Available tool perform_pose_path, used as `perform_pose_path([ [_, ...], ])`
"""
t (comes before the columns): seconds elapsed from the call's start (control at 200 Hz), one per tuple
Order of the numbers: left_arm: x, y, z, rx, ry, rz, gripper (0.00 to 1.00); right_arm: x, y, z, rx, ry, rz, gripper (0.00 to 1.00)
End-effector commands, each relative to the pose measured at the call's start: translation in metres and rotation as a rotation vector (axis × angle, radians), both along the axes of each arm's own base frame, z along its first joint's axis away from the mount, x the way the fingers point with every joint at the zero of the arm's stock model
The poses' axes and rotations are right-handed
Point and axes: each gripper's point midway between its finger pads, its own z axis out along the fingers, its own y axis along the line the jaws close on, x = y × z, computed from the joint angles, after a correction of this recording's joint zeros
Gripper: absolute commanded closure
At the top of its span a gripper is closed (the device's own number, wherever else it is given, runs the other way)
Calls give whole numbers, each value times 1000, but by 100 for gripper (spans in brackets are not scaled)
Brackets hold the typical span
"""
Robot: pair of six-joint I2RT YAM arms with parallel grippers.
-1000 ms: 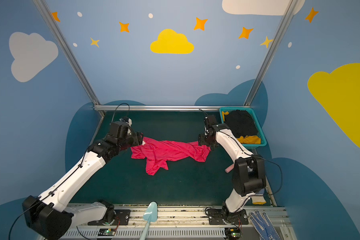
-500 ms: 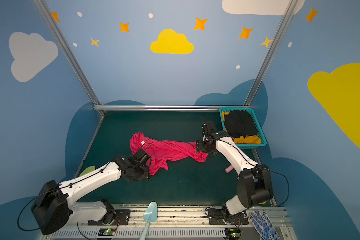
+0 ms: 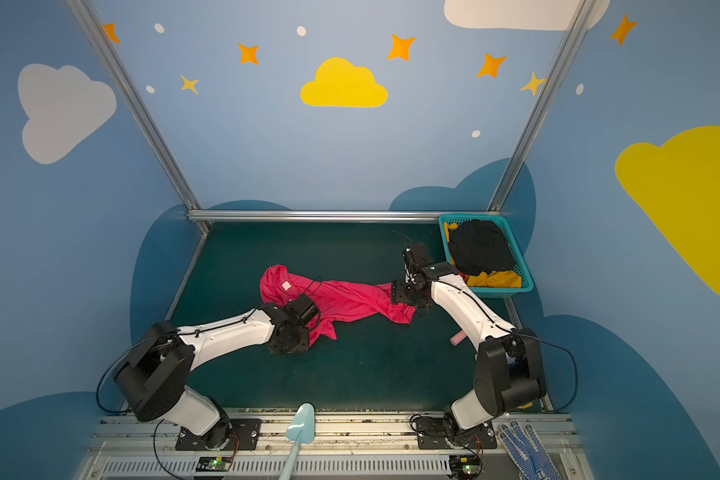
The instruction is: Fold and stack the t-shirts
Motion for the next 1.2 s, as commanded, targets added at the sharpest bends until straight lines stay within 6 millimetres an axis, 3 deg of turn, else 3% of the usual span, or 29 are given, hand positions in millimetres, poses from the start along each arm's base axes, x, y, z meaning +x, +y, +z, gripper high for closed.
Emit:
perform_pose_path([
  [0.0,11,-1,-1,18,-22,-4,63,-3,-2,5,-1,-16,-10,24],
  [0.381,9,1,2,32,-5,0,95,-4,-3,4,-4,-14,-12,24],
  [0.496,10,0,21,6,-30,-3,95,-4,-3,5,-4,-18,-13,24],
  [0.621,17,-5,58,-42,-104,-16,95,-5,-3,5,-2,-18,-12,24],
  [0.756,35,-11,97,-90,-188,-9,95,-3,-3,5,-2,-19,-8,24],
  [0.891,60,-19,116,-122,-191,-40,95,1,-1,5,-3,-19,-1,24],
  [1.036,93,-32,116,-130,-158,-96,95,6,3,2,-5,-9,10,24],
  [1.197,128,-37,91,-99,-109,-116,95,12,2,-5,-14,10,10,24],
])
